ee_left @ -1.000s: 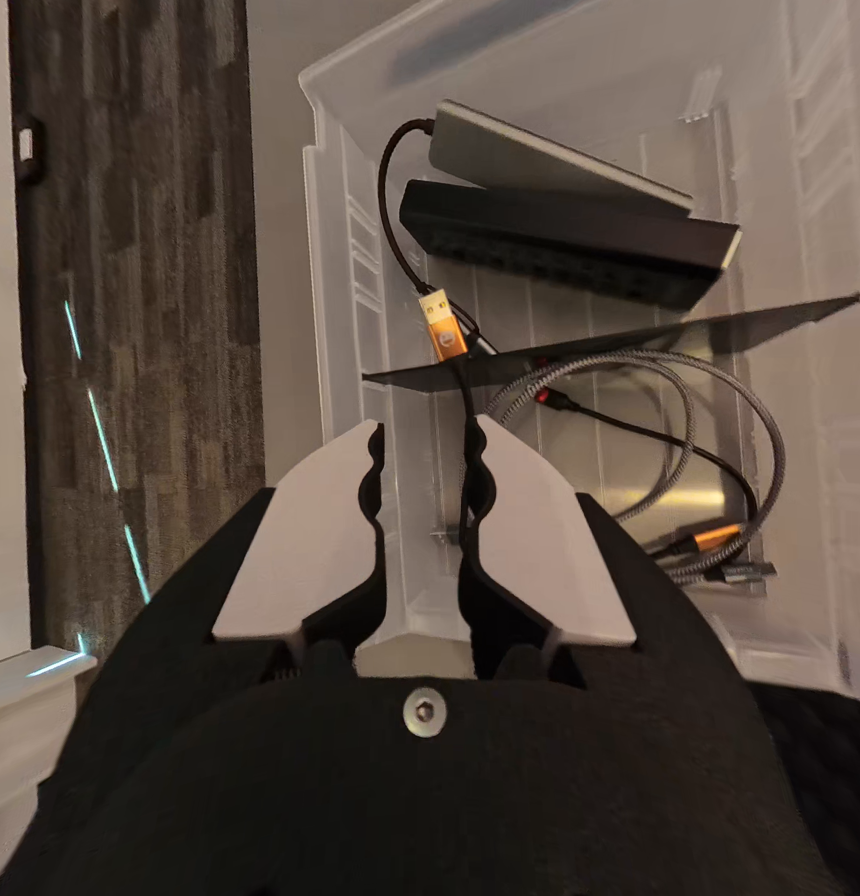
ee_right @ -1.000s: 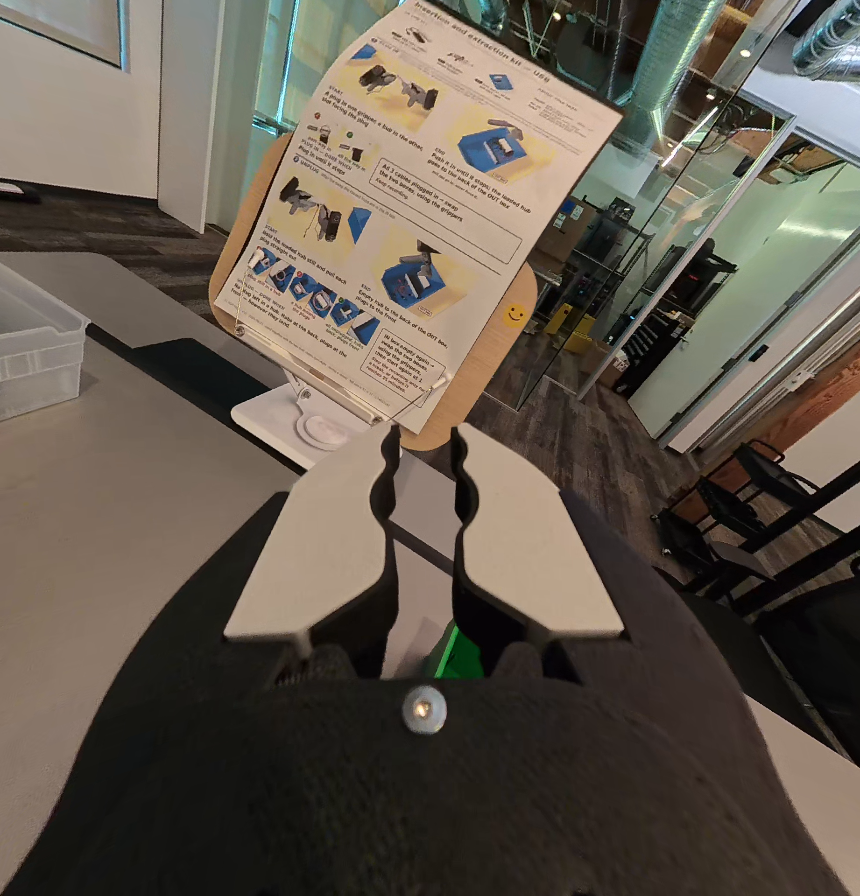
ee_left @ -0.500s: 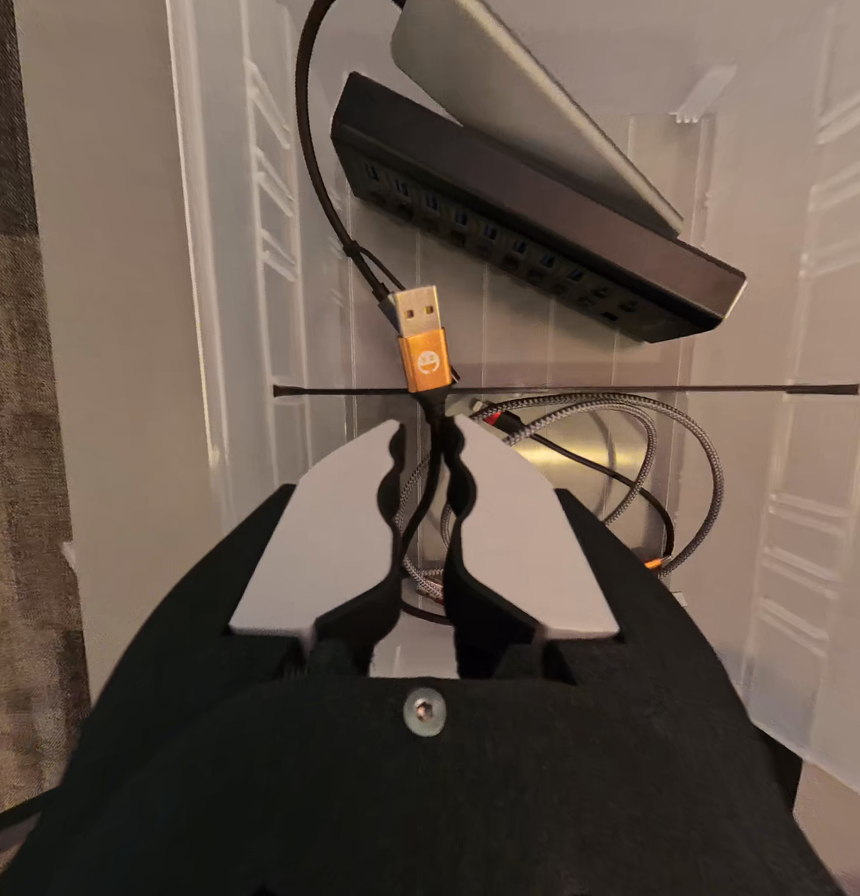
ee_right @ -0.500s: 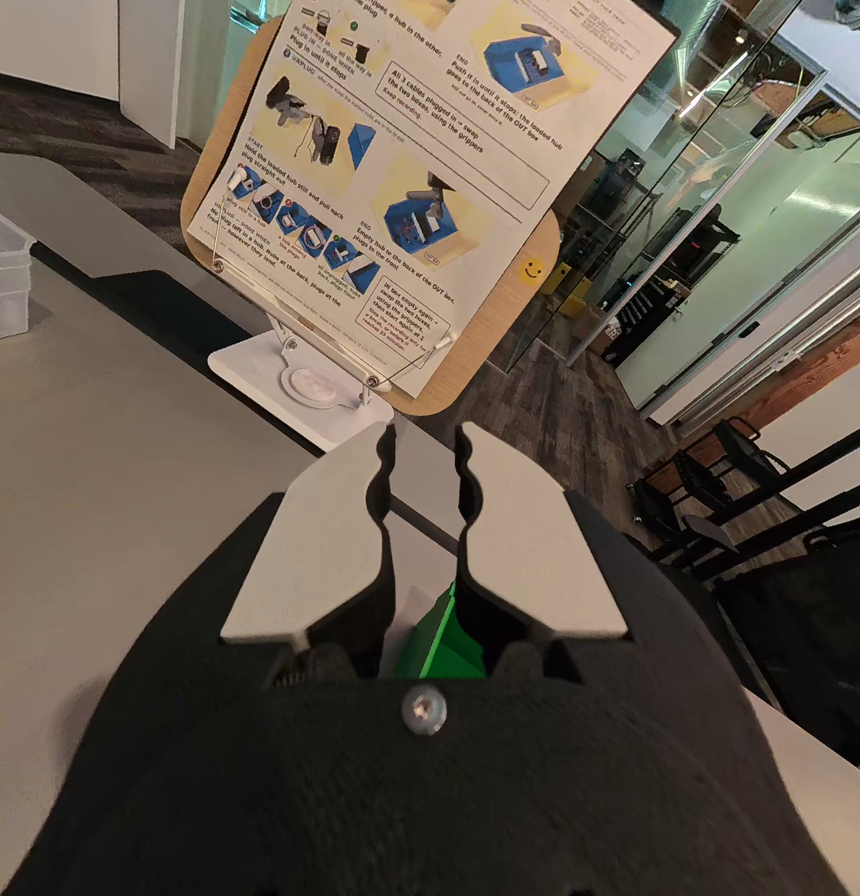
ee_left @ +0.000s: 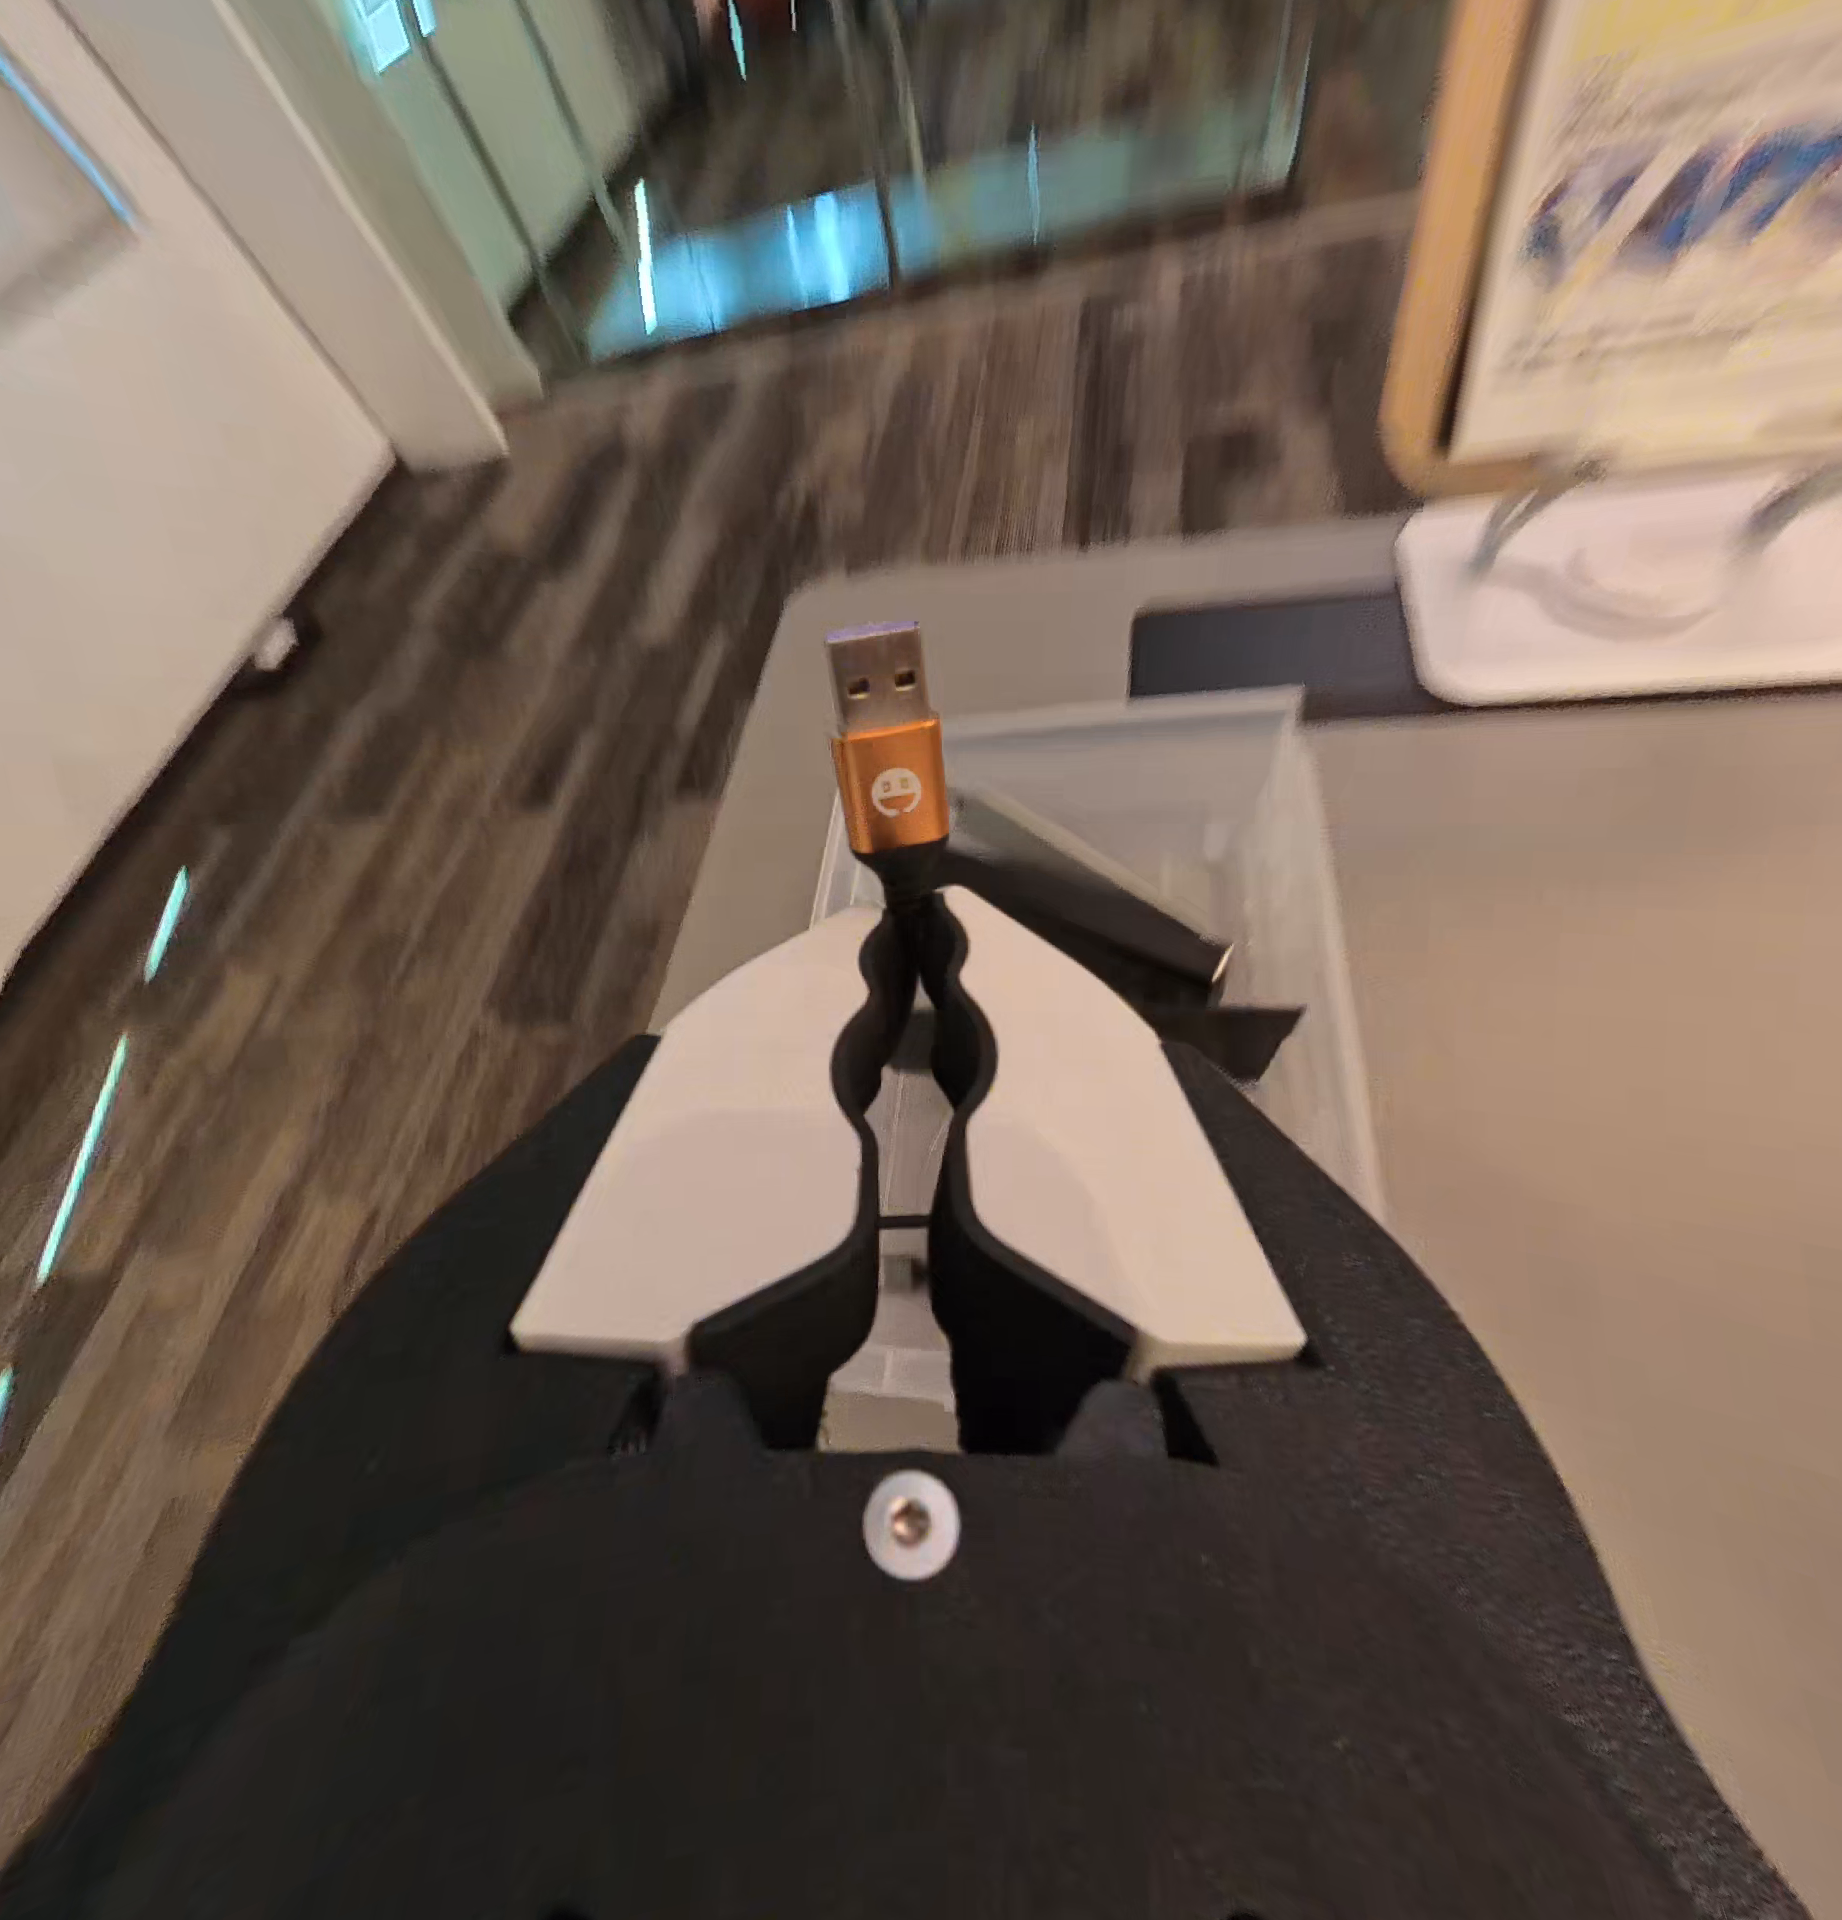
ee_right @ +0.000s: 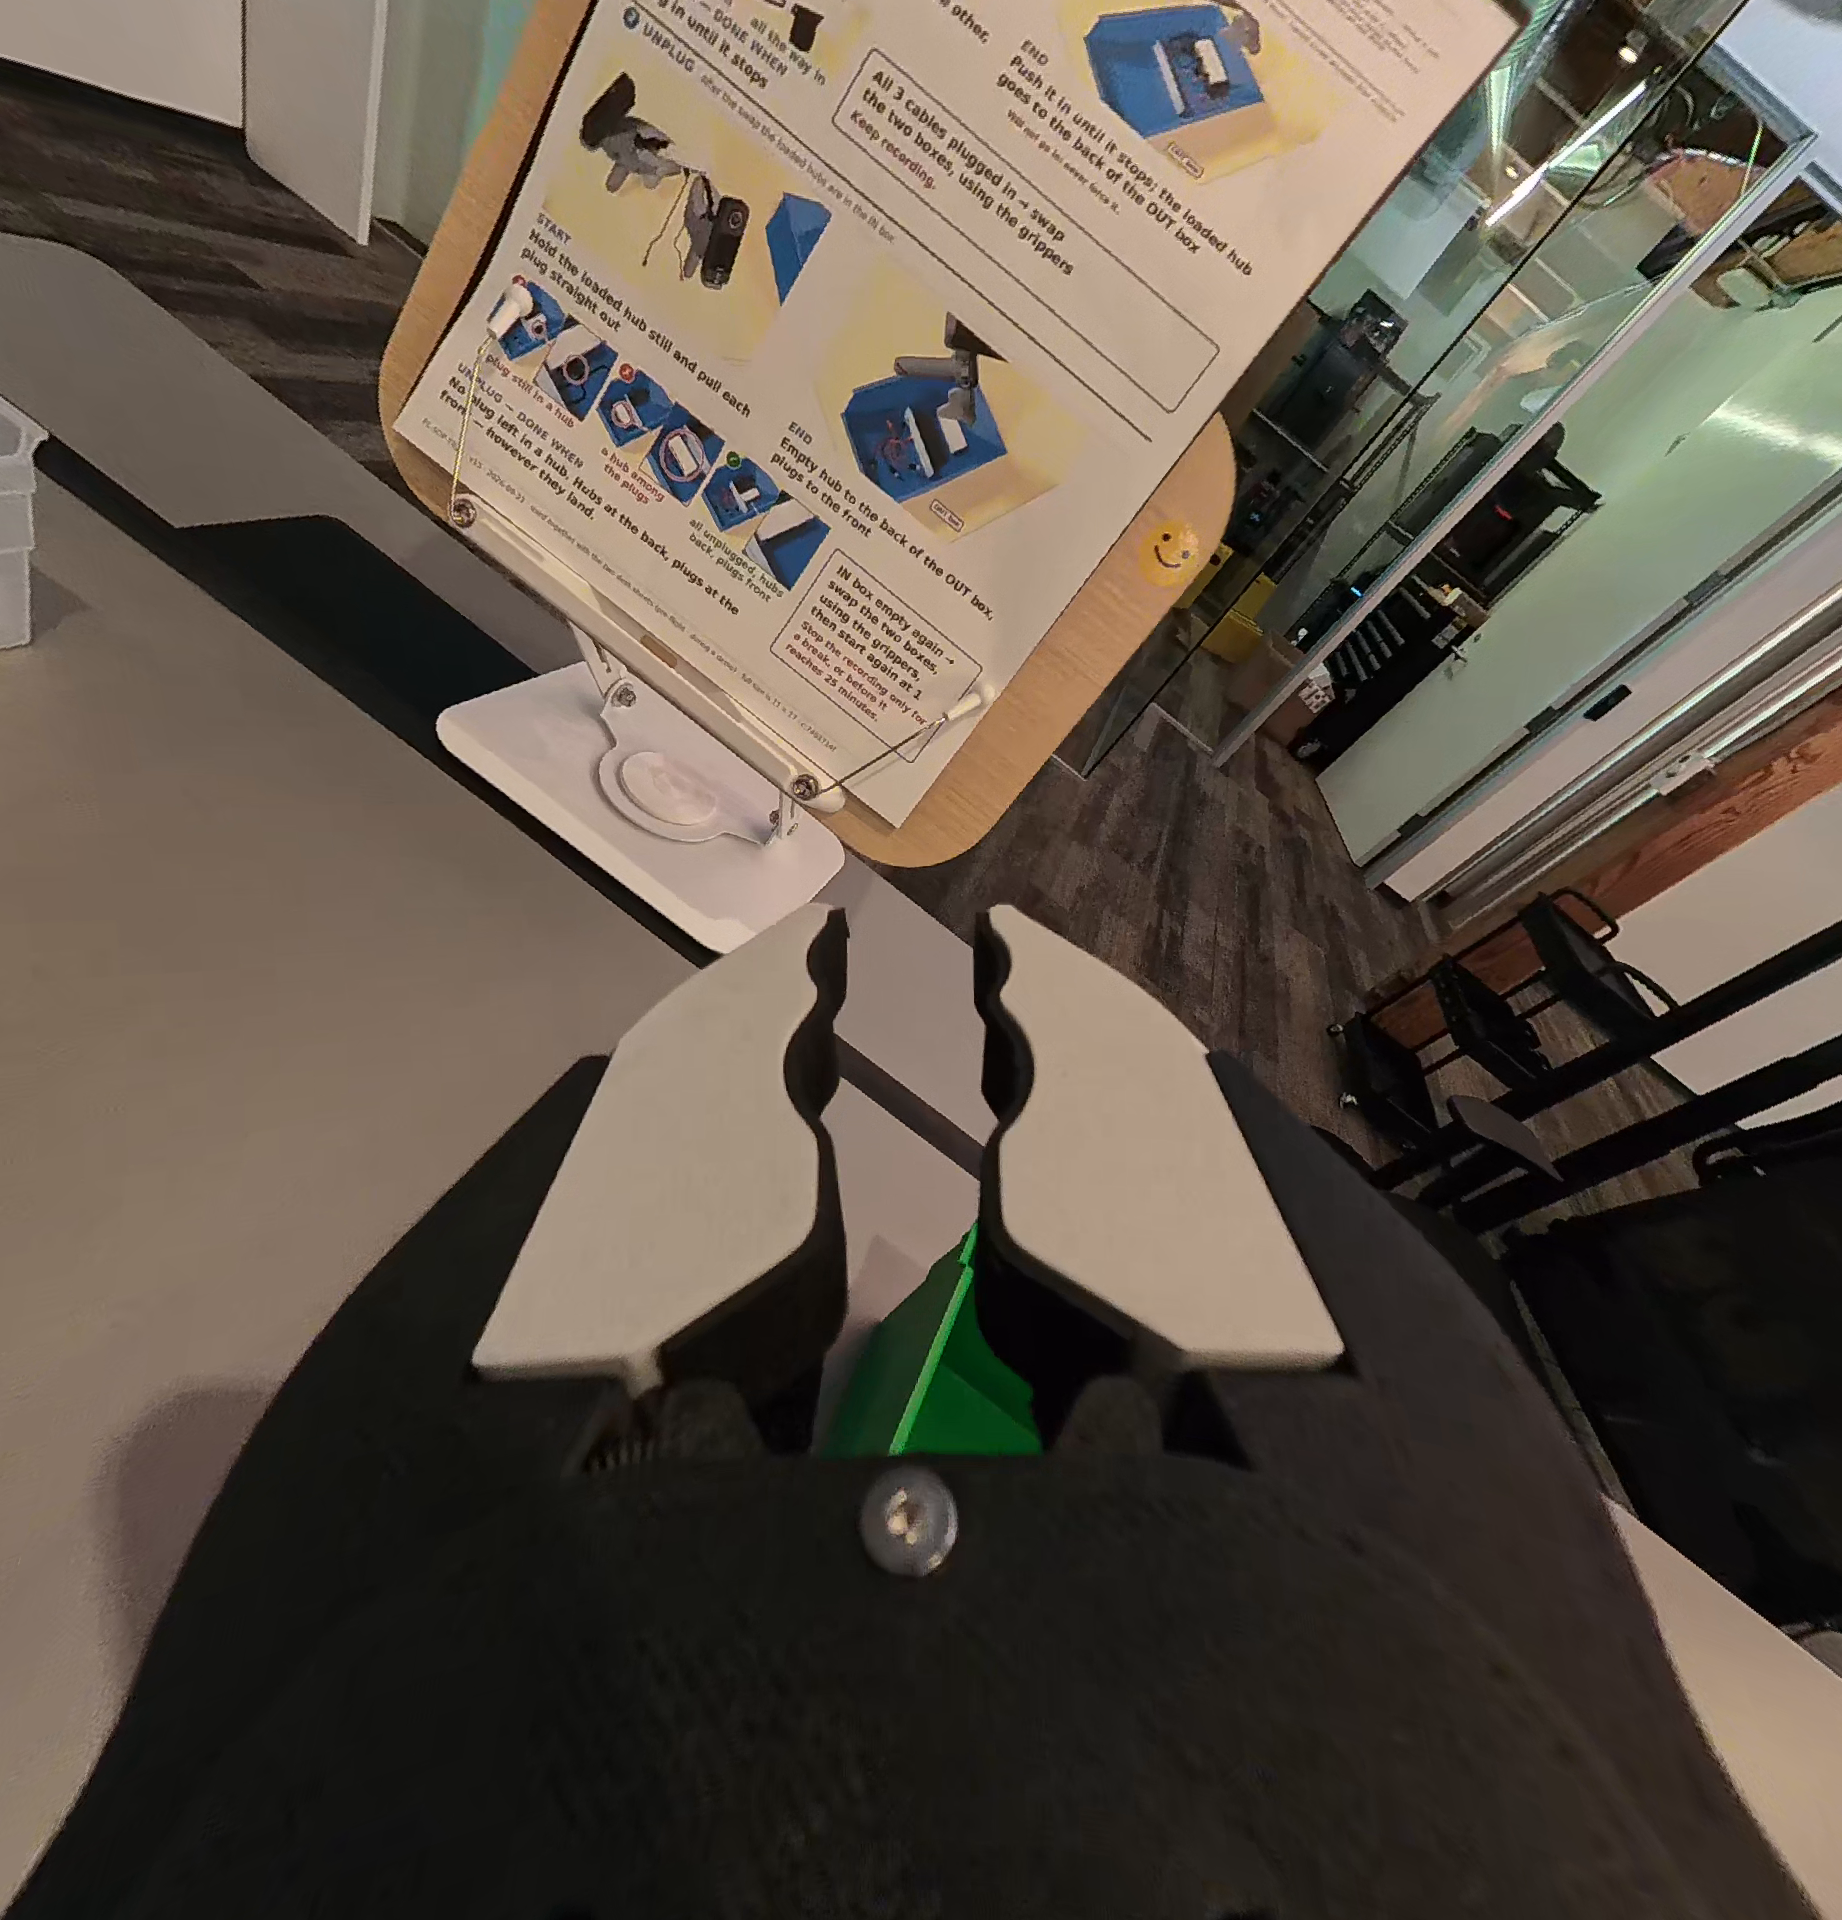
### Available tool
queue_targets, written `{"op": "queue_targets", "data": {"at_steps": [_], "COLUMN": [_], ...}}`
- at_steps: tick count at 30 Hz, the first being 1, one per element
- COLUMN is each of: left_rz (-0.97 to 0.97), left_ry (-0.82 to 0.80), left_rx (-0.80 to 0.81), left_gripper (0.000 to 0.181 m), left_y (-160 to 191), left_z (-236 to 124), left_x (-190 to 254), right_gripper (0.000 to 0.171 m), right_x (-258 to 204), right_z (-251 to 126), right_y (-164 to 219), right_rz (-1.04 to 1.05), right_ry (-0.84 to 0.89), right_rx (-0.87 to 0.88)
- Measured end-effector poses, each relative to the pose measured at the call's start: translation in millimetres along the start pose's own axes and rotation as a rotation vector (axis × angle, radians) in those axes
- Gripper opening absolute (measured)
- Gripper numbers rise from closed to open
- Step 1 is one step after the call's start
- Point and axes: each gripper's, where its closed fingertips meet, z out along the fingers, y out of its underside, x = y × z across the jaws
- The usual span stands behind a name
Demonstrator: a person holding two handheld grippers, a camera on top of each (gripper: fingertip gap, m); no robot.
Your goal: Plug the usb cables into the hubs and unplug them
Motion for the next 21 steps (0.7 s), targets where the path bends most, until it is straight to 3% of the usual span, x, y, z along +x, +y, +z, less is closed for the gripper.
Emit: {"op": "queue_targets", "data": {"at_steps": [1, 3, 5, 8, 15, 18, 21], "left_rz": [0.009, 0.035, 0.058, 0.174, 0.445, 0.530, 0.602], "left_ry": [0.002, 0.055, 0.238, 0.518, 0.968, 0.968, 0.897], "left_rx": [0.088, 0.260, 0.377, 0.349, 0.001, -0.140, -0.124], "left_gripper": [0.004, 0.004, 0.004, 0.004, 0.004, 0.004, 0.004], "left_y": [-14, -39, -55, -53, 15, 59, 78], "left_z": [-20, -54, -80, -87, -5, 37, 65], "left_x": [6, 27, 68, 145, 341, 374, 387], "right_gripper": [0.024, 0.024, 0.024, 0.024, 0.024, 0.024, 0.025], "right_x": [-1, -2, -2, -2, 4, 10, 15], "right_z": [1, 2, 3, 5, 5, 4, 3], "right_y": [1, 2, 3, 6, 15, 20, 24], "right_rz": [-0.006, -0.018, -0.020, -0.014, -0.013, 0.001, 0.016], "right_ry": [0.000, 0.002, -0.001, -0.009, -0.008, -0.003, 0.000], "right_rx": [-0.004, -0.014, -0.019, -0.027, -0.055, -0.067, -0.075]}}
